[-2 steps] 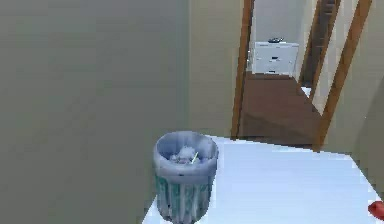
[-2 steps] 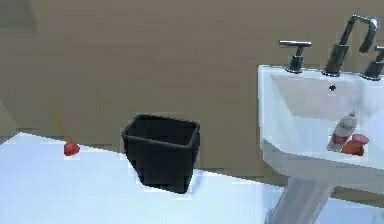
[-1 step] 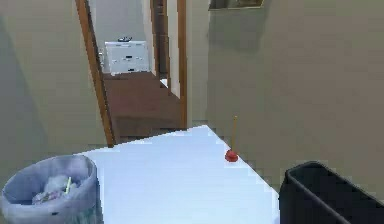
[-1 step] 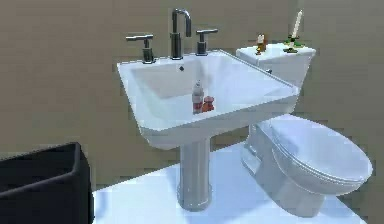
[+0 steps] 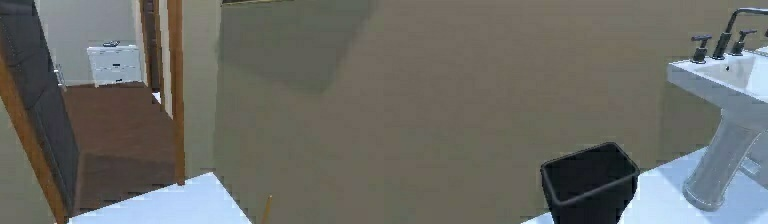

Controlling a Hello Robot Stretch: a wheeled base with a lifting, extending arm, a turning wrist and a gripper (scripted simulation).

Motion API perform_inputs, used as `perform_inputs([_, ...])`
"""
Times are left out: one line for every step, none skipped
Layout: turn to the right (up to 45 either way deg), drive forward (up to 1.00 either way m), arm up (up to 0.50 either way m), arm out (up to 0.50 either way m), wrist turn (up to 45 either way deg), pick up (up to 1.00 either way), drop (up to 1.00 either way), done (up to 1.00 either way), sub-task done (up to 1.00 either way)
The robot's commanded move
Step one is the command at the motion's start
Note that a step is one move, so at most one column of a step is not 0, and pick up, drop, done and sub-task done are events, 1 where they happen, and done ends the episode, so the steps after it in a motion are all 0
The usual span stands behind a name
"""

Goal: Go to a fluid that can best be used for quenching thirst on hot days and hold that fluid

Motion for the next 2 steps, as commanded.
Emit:
perform_inputs([-15.0,0.00,0.00,0.00,0.0,0.00,0.00,0.00,0.00])
perform_inputs([0.0,1.00,0.00,0.00,0.0,0.00,0.00,0.00,0.00])
